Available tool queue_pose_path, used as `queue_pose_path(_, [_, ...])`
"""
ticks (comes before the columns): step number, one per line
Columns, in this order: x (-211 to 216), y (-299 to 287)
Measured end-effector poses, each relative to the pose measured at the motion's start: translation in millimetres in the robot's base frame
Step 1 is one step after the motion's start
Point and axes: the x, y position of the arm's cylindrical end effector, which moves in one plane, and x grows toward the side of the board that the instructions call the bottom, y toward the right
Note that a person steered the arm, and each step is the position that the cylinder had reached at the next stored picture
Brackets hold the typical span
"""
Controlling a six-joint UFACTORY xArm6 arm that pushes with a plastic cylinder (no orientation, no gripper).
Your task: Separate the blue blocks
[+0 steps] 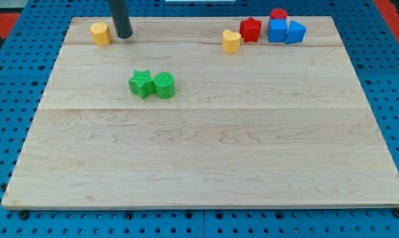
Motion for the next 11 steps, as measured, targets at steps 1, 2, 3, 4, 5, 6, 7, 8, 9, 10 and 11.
queue_pose_path(1, [-25,78])
queue_pose_path(2, [-36,169])
queue_pose_path(3, [-57,201])
queue_pose_path(4, [-57,223])
queue_pose_path(5, [-58,270])
queue_pose_path(6, [-58,269])
queue_pose_path(7, [-25,288])
queue_pose_path(8, [3,307])
queue_pose_path(9, [6,311])
queue_pose_path(10, [16,337])
queue_pose_path(11, [40,337])
